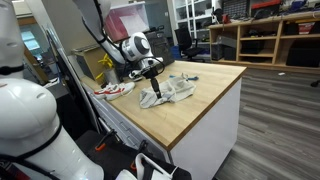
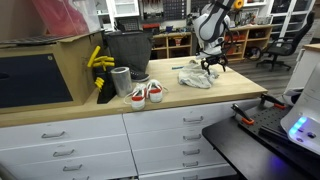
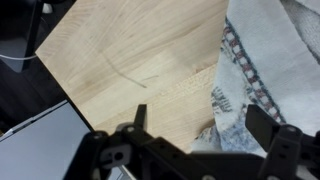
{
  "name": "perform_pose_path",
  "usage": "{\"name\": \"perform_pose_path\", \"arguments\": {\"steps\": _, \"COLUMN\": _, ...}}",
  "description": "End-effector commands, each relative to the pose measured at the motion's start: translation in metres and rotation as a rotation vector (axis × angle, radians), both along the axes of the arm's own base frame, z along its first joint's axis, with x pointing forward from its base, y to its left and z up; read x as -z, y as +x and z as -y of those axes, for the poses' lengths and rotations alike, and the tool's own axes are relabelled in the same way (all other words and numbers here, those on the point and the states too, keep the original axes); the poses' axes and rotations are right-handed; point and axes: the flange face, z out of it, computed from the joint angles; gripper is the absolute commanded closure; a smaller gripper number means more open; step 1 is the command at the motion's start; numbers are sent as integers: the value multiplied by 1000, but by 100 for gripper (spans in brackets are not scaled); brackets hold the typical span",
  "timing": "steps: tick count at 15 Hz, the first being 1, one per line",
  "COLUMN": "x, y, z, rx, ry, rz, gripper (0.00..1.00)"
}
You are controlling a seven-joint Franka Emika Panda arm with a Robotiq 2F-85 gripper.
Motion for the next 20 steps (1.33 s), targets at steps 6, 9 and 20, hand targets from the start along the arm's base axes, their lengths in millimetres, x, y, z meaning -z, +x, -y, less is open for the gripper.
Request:
{"name": "perform_pose_path", "arguments": {"steps": 6, "x": 1, "y": 3, "z": -22, "rx": 14, "ry": -9, "rz": 66, "gripper": 0}}
{"name": "perform_pose_path", "arguments": {"steps": 9, "x": 7, "y": 4, "z": -22, "rx": 21, "ry": -28, "rz": 79, "gripper": 0}}
{"name": "perform_pose_path", "arguments": {"steps": 20, "x": 1, "y": 1, "z": -35, "rx": 51, "ry": 1, "rz": 102, "gripper": 0}}
